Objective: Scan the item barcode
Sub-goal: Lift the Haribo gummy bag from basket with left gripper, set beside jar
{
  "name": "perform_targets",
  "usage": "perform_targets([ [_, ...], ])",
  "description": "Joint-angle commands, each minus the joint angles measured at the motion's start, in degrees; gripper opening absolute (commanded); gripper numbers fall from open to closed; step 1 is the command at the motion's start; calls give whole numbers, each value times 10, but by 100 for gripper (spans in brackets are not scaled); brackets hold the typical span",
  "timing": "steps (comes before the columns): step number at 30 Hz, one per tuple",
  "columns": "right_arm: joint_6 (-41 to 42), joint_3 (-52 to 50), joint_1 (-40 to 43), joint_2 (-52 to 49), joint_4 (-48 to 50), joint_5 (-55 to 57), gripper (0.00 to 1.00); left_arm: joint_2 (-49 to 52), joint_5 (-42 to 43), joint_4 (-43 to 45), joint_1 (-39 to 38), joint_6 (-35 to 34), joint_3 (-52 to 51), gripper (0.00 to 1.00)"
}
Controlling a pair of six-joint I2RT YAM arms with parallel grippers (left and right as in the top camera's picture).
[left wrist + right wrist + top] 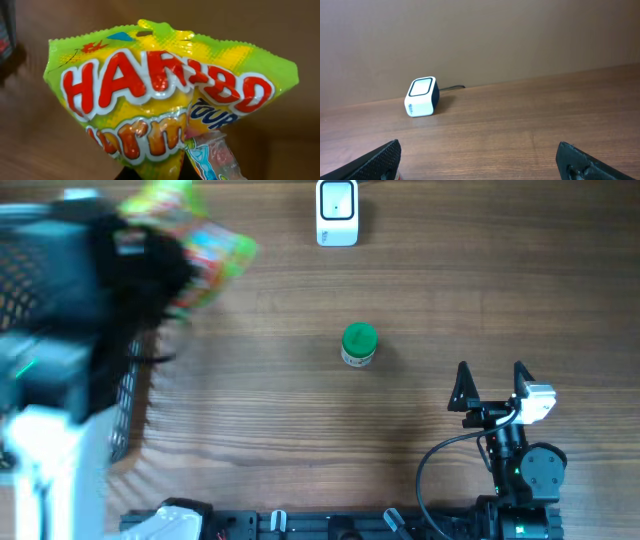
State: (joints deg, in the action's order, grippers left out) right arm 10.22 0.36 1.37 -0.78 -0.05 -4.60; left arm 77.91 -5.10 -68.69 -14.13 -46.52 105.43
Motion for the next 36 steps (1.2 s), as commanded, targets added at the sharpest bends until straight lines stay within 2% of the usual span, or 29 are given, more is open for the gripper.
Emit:
perform_targets([
  [1, 3, -1, -2, 2, 1, 8, 100, 86, -111, 7, -107, 11, -92, 4],
  [5, 3, -1, -2, 2, 1, 8, 100, 228, -111, 52, -163, -8, -167, 4],
  [8, 3, -1, -2, 2, 1, 8, 100, 316, -110, 61, -184, -36, -174, 4],
  [12, 3, -1, -2, 2, 1, 8, 100, 397, -110, 64, -195, -37, -175, 4],
  [13, 3, -1, -2, 2, 1, 8, 100, 407, -110, 64, -195, -37, -175, 11],
  [14, 3, -1, -2, 2, 1, 8, 100, 410, -110, 63, -195, -37, -175, 40],
  [15, 3, -1, -2, 2, 1, 8, 100, 409, -108, 61, -195, -37, -174, 82],
  [16, 3, -1, -2, 2, 1, 8, 100, 400, -108, 54, -194, -36, -170, 99],
  [17, 3, -1, -2, 2, 1, 8, 100, 388, -108, 41, -191, -36, -160, 100],
  [21, 3, -1, -2, 2, 1, 8, 100, 311, -109, 12, -179, -32, -119, 100],
  [22, 3, -1, -2, 2, 1, 8, 100, 286, -108, 18, -176, -32, -119, 96],
  [24, 3, -1, -2, 2, 1, 8, 100, 257, -109, 22, -176, -33, -119, 56],
  [25, 3, -1, -2, 2, 1, 8, 100, 254, -111, 22, -176, -33, -119, 30],
  [26, 3, -1, -2, 2, 1, 8, 100, 254, -111, 22, -176, -34, -121, 12],
  [27, 3, -1, -2, 2, 1, 8, 100, 258, -111, 28, -175, -35, -129, 4],
  [36, 3, -1, -2, 2, 1, 8, 100, 269, -104, 176, -175, -100, -363, 4],
])
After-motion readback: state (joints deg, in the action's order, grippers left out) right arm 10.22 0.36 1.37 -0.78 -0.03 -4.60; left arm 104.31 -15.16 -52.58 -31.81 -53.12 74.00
